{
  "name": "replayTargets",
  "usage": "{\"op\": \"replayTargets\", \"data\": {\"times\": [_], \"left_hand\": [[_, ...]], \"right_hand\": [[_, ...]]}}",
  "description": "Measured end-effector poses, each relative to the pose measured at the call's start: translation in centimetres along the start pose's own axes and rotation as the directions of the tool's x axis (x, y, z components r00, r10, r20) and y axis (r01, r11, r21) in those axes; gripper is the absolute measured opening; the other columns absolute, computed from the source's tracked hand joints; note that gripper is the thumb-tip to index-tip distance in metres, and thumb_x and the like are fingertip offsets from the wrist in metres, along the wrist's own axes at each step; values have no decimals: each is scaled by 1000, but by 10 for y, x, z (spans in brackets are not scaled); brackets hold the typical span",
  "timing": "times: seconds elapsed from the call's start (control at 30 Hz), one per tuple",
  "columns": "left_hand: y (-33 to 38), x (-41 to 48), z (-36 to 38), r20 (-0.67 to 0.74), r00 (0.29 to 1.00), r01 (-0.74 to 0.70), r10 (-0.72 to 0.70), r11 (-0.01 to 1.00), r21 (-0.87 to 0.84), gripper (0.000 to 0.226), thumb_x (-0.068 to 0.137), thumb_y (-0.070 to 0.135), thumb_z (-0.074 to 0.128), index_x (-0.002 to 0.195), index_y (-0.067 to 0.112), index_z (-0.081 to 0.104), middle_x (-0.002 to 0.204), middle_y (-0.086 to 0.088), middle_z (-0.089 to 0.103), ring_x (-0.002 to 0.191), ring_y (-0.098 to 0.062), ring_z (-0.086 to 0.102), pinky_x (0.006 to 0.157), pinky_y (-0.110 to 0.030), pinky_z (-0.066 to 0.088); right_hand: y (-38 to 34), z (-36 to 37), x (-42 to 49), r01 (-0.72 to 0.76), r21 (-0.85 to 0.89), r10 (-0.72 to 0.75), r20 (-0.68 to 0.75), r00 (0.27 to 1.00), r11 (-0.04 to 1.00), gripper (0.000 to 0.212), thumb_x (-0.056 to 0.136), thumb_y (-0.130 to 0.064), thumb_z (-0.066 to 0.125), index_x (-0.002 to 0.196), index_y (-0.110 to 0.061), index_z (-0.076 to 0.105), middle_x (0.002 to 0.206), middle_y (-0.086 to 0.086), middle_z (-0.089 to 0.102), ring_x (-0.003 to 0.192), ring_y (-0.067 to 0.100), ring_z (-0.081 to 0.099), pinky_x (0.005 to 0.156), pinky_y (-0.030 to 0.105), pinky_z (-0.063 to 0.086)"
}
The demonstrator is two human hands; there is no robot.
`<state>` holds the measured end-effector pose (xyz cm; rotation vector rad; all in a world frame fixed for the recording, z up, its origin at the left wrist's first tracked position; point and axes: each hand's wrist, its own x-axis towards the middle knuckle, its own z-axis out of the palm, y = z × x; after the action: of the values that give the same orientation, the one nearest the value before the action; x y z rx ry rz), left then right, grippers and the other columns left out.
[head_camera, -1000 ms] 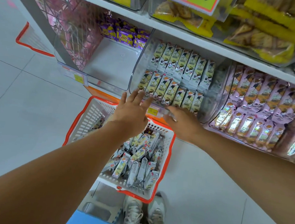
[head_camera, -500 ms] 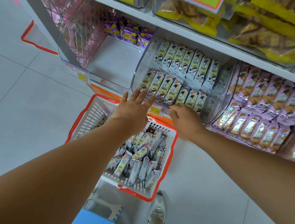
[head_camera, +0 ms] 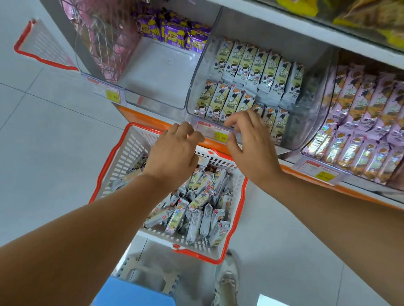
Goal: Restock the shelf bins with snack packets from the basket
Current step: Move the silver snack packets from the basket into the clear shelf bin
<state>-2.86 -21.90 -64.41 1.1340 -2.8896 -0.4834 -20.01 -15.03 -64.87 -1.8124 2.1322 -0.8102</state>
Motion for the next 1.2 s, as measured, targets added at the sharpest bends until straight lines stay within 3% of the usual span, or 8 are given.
{"op": "replayTargets", "data": {"times": [0.2, 0.37, 0.57, 0.9, 1.0, 1.07, 1.13, 1.2], "left_hand": [[-29, -21, 7, 181, 983, 22, -26, 999, 24, 35, 91, 20, 49, 125, 20, 58, 125, -6, 55, 117, -25, 46, 96, -41, 43], [-60, -49, 11, 369, 928, 28, -43, 999, 46, 35, 94, 23, 45, 129, 23, 54, 137, -5, 50, 126, -25, 43, 106, -43, 39], [-90, -79, 16, 503, 864, 26, -30, 1000, 15, 34, 97, 22, 44, 130, 18, 53, 123, -8, 55, 118, -27, 50, 94, -41, 48], [-92, -75, 44, 559, 822, 144, -112, 990, -13, 34, 96, 21, 45, 128, 14, 55, 118, -10, 60, 107, -29, 57, 90, -43, 51], [-87, -74, 54, 589, 794, 199, -151, 980, -17, 35, 95, 22, 47, 128, 13, 54, 120, -10, 62, 109, -28, 58, 91, -43, 52], [-82, -72, 61, 600, 779, 231, -181, 973, -6, 33, 95, 21, 48, 126, 11, 53, 117, -10, 62, 106, -26, 58, 89, -42, 52], [-78, -68, 69, 604, 773, 250, -196, 968, -6, 34, 95, 21, 47, 127, 11, 53, 118, -12, 62, 106, -26, 58, 90, -42, 51], [-75, -65, 77, 611, 763, 265, -210, 964, 1, 39, 96, 21, 46, 133, 12, 51, 128, -13, 59, 114, -28, 57, 94, -40, 49]], "right_hand": [[-27, 19, -18, -119, 74, 115, 46, 992, 990, 10, 93, -9, 50, 100, -13, 57, 78, -16, 39, 61, 2, 41, 57, 29, 35], [-53, 43, -33, -317, 60, 302, 182, 936, 947, 16, 95, -12, 51, 109, -13, 60, 101, -1, 55, 76, 12, 52, 68, 36, 50], [-81, 62, -52, -591, -32, 552, 398, 732, 806, 31, 97, -17, 51, 128, -12, 50, 132, 11, 48, 103, 25, 56, 85, 34, 44], [-71, 82, -66, -660, -91, 598, 528, 603, 746, 41, 98, -17, 52, 137, -10, 43, 139, 13, 44, 116, 27, 52, 102, 40, 41], [-54, 81, -71, -667, -94, 590, 567, 575, 739, 40, 97, -15, 52, 136, -9, 43, 140, 14, 45, 113, 25, 55, 91, 34, 45], [-43, 79, -74, -671, -90, 579, 596, 556, 736, 41, 97, -13, 51, 137, -9, 42, 137, 14, 46, 88, 18, 59, 70, 25, 44], [-33, 80, -76, -680, -95, 579, 618, 532, 727, 40, 98, -12, 49, 136, -8, 40, 123, 14, 50, 67, 12, 53, 52, 22, 38], [-23, 84, -79, -684, -101, 578, 631, 517, 722, 40, 98, -13, 49, 137, -6, 38, 106, 9, 50, 67, 13, 50, 50, 23, 35]]}}
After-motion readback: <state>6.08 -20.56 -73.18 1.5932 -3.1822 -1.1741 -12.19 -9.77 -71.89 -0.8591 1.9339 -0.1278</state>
